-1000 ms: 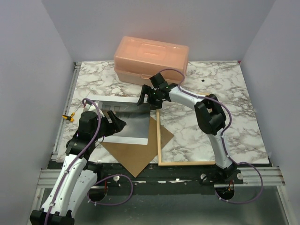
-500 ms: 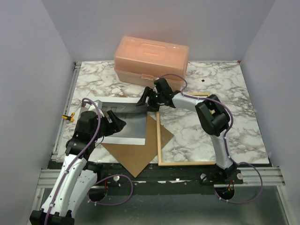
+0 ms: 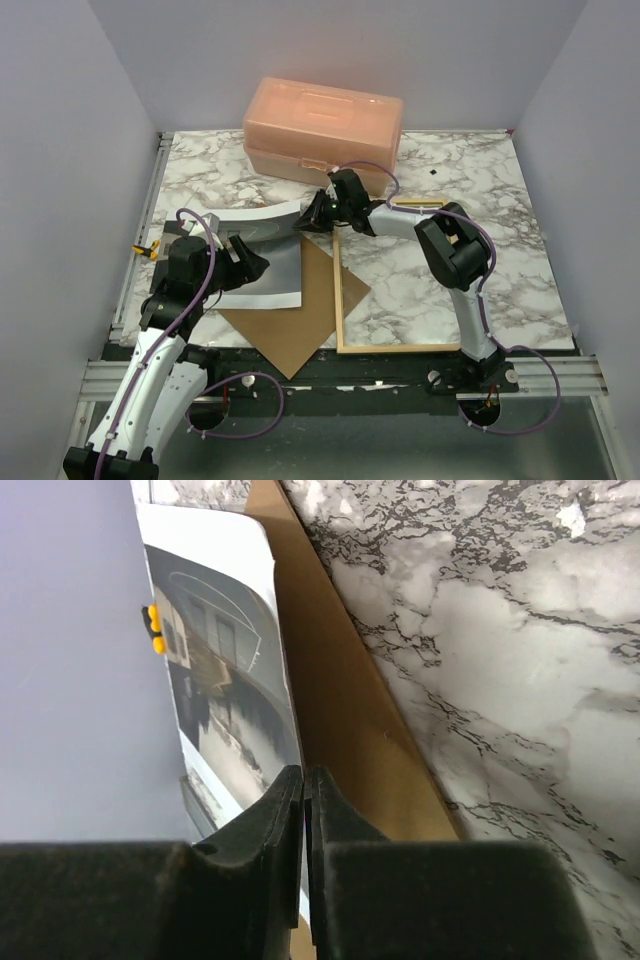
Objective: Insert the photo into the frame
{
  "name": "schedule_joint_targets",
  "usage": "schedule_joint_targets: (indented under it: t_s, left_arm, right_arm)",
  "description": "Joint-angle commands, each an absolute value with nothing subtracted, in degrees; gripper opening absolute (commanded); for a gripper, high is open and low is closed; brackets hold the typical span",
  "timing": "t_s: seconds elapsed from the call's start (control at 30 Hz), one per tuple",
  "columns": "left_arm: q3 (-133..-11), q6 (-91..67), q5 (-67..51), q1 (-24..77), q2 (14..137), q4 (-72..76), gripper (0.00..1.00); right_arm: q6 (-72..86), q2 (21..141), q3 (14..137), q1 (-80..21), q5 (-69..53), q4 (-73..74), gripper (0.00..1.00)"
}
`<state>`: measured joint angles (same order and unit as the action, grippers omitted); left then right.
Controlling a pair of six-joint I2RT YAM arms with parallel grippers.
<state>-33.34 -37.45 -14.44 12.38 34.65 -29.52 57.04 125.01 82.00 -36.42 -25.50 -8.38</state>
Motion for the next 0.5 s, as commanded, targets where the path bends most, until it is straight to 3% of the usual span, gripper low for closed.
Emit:
schedule_joint_targets:
  t_s: [0.0,0.1,0.47]
  left_arm:
    - [-34.78,-36.15,-15.77,12.06,34.94,-29.66,0.74]
    - [-35.07,-35.95,-15.82,12.09,35.22,-29.88,0.74]
    - [-35.72,-35.46,-16.86,12.1,36.36,-29.82,0.74]
  right_arm:
    - [56.17,123.99,81.6,-36.74,-26.52,-10.21,0.06]
    - [53.69,122.39,81.99,-36.72,-25.41,-8.09,0.0]
    - [44.5,107.55,76.65,-35.99,-17.75,2.57,0.0]
